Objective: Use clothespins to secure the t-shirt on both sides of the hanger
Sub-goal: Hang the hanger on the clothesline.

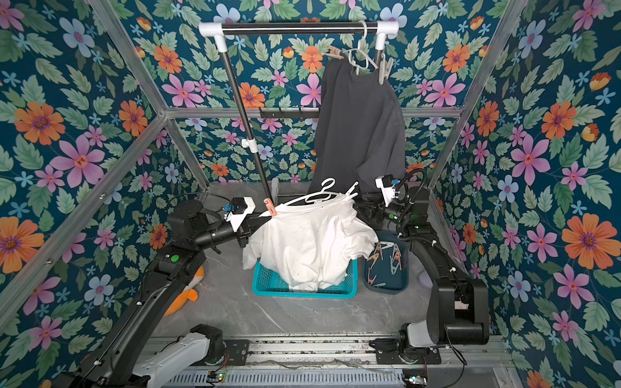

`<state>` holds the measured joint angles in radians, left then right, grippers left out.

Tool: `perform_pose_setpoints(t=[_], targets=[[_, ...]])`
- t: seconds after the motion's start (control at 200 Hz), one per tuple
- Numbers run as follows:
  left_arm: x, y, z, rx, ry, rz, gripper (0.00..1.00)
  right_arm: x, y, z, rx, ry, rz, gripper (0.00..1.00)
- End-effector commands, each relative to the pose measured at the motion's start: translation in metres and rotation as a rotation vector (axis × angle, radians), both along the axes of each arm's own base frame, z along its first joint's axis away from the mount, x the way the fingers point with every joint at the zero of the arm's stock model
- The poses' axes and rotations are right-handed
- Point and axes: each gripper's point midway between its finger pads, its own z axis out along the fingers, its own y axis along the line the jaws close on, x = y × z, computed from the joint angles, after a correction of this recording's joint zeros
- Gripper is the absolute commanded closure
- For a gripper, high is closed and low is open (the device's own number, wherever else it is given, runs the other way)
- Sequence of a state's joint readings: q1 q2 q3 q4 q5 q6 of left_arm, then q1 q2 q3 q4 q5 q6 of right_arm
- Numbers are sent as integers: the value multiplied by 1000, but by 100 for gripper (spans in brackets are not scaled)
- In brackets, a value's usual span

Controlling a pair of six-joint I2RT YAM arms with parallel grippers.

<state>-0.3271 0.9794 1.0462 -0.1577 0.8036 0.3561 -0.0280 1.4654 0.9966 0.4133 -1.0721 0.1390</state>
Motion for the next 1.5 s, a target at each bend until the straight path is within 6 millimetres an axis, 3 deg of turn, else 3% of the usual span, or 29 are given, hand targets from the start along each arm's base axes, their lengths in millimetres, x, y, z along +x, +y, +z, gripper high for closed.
perform_pose_setpoints(t=[0.0, 0.395, 0.405, 0.465, 0.995, 1.175, 1.495], targets=[[-1, -1, 12, -26, -45, -16, 100, -2, 7, 12, 37, -53, 79, 21], [5, -3, 11, -32, -36, -11, 100, 6, 26, 8, 105, -42, 212, 22], [5, -3, 11, -31, -35, -10, 100, 11, 26, -2, 110, -14, 212, 22], [6, -2, 10, -30, -33, -8, 100, 13, 26, -6, 124, -3, 222, 22], [10, 1, 11, -39, -28, 2, 100, 5, 42, -5, 183, 38, 344, 25], [16, 4, 13, -47, -33, 24, 100, -2, 46, -2, 184, 41, 354, 29], [25, 5, 18, -61, -33, 32, 100, -18, 49, 9, 183, 43, 361, 47]])
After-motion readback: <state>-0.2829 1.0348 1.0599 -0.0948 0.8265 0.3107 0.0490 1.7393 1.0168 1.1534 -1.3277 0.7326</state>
